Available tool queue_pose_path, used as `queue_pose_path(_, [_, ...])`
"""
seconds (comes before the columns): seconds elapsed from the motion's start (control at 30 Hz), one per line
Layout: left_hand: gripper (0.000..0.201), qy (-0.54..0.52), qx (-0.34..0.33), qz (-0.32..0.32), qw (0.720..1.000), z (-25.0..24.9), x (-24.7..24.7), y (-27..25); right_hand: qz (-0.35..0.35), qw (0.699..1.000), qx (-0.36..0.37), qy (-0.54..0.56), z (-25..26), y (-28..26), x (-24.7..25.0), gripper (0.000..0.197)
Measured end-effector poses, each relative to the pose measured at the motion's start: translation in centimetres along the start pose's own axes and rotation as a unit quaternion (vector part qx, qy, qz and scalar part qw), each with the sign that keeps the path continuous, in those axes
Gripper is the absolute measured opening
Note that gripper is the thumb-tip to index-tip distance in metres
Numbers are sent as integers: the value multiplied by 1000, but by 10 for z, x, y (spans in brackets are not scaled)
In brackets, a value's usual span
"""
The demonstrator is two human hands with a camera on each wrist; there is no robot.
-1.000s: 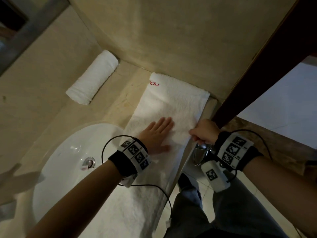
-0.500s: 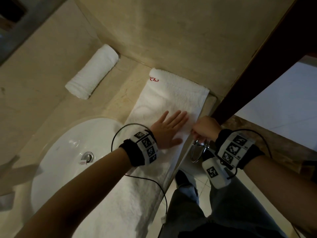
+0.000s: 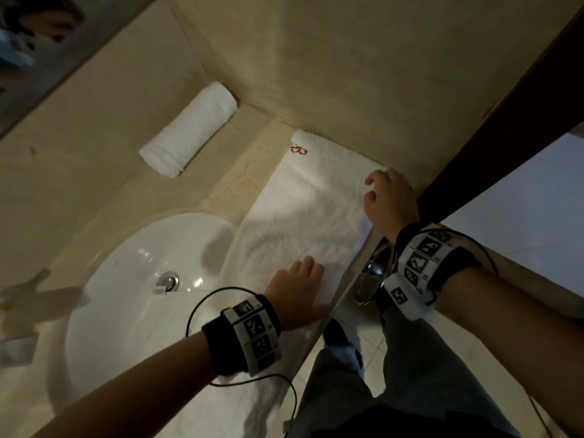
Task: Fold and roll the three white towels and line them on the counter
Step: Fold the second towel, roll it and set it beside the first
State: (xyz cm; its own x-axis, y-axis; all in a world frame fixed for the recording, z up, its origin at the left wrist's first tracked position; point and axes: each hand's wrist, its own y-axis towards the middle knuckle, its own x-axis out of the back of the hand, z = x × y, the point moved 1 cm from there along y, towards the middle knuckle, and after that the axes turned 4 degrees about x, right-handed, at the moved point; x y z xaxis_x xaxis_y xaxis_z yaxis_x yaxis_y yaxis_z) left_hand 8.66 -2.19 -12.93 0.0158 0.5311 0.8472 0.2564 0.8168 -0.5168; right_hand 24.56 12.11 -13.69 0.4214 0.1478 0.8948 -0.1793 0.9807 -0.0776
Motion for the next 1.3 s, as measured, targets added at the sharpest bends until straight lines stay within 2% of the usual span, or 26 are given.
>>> queue_pose_path(0.03, [52,-3,28,31,999,-2,-3,-2,-10,999,30,-36,0,6,-1,33])
queue_pose_path(0.1, [39,-18,62,61,996,-5,-5,-2,2,996,45,-82,-2,19,-4,41])
queue_pose_path(0.2, [30,-19,67,63,996,-9,-1,-1,-6,985,74,-158,2,31,-4,33])
queue_pose_path(0.27, [29,-3,66,86,994,-12,2,-1,63,981,50,-177,2,36,-5,33])
queue_pose_path(0.4, [28,14,62,170,983,-17,-1,-4,57,965,102,-233,1,40,-11,30])
queue_pose_path(0.5, [35,22,33,152,988,-19,3,-8,67,968,102,-221,1,37,-8,22])
queue_pose_path(0.57, [42,-10,56,140,988,-20,1,-13,72,972,94,-205,3,37,-8,10])
queue_pose_path(0.67, [42,-64,115,147,980,-23,-1,-21,47,973,78,-213,6,36,-7,17])
queue_pose_path(0.77, [48,-118,97,151,977,-28,0,-26,39,973,64,-216,6,37,-9,16])
queue_pose_path(0.87, [61,-168,93,205,960,-31,-1,-26,33,975,71,-209,6,37,-11,22])
queue_pose_path(0.9, [60,-186,93,232,950,-29,0,-24,26,975,70,-207,7,36,-10,25])
queue_pose_path(0.97, [44,-239,100,264,929,-18,5,-17,13,974,67,-216,3,37,-11,26])
queue_pose_path(1.03, [27,-299,128,231,917,5,13,-6,47,970,57,-230,-1,37,-13,25])
queue_pose_path(1.07, [23,-308,149,182,922,19,19,1,58,968,55,-237,-1,37,-12,25])
queue_pose_path(1.13, [16,-280,210,39,936,49,28,13,69,966,45,-246,1,37,-10,23])
queue_pose_path(1.17, [14,-267,246,-29,931,61,30,19,71,967,40,-241,1,37,-9,23])
queue_pose_path(1.23, [34,-249,302,-104,915,77,30,29,71,973,29,-219,2,38,-8,28])
queue_pose_path(1.3, [54,-217,333,-113,911,86,27,38,68,978,15,-196,-1,39,-8,30])
